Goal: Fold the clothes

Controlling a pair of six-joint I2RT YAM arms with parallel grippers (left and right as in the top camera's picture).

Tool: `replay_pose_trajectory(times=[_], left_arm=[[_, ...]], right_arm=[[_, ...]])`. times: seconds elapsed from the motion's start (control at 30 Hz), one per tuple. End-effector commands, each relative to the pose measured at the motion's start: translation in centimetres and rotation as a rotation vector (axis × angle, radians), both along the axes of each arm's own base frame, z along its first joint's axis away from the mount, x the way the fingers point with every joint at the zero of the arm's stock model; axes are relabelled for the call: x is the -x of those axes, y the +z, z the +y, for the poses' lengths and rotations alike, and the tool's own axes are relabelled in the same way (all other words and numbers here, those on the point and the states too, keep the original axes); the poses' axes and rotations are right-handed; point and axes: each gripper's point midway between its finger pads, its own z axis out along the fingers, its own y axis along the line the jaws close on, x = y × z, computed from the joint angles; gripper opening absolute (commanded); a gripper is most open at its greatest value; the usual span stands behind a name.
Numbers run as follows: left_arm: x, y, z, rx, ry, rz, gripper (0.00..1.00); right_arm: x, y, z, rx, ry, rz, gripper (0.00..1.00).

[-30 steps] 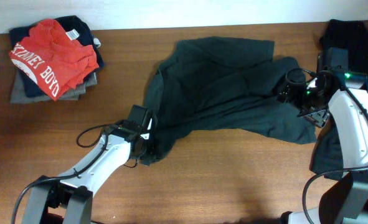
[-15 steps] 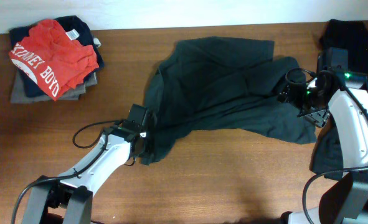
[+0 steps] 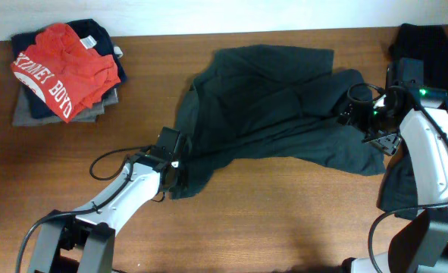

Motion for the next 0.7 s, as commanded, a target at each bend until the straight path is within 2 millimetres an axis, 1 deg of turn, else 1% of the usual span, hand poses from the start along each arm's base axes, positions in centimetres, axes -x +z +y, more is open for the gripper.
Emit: replay_pose_trajectory(times=[0.0,0.03,0.1,0.17,0.23,0.3,0.33,0.4,0.43,0.47,0.53,0.6,0.67], left_arm=[[-0.5,0.1,0.0,-0.011,0.003,-0.012,0.07],[-0.5,0.2,0.0,-0.010,0.004,-0.014,0.01],[-0.6,0.2,0.0,-0.009,0.004,-0.017,0.01],[-1.4,0.9,0.0,-0.008,0.012,-0.038,0.01],[-2.5,1.8,1.0,-0.044,0.039,-0.067,0.01],[-4.0,3.4,2.9,-0.092,0.118,-0.104,0.01],[-4.9,4.4,4.3,-0.111,0.184,-0.125,0.01],[-6.1,5.8,6.4,-0.106,0.272,-0.148,0.01],[-6.6,6.5,7.9,-0.103,0.329,-0.157,0.01],[-6.8,7.0,9.3,-0.105,0.381,-0.158,0.01],[-6.6,7.5,13.2,-0.112,0.509,-0.148,0.01],[-6.0,7.5,15.6,-0.107,0.619,-0.141,0.01],[-5.6,7.4,16.9,-0.103,0.660,-0.131,0.01]], right_arm=[[-0.2,0.9,0.3,0.002,0.016,-0.024,0.99],[-0.1,0.8,0.3,0.001,0.016,-0.021,0.99],[-0.1,0.8,0.3,0.001,0.016,-0.021,0.99],[0.0,0.8,0.2,0.000,0.015,-0.014,0.99],[0.4,0.7,0.3,-0.003,0.014,0.002,0.99],[0.9,0.6,0.4,-0.007,0.014,0.023,0.99],[1.2,0.5,0.5,-0.009,0.015,0.033,0.99],[1.6,0.4,0.6,-0.013,0.015,0.050,0.99],[1.9,0.4,0.6,-0.016,0.015,0.065,0.99],[2.2,0.3,0.7,-0.019,0.015,0.078,0.99],[3.0,0.2,0.8,-0.025,0.015,0.107,0.99],[3.4,0.2,0.9,-0.029,0.015,0.125,0.99],[3.5,0.1,1.0,-0.031,0.015,0.129,0.99]])
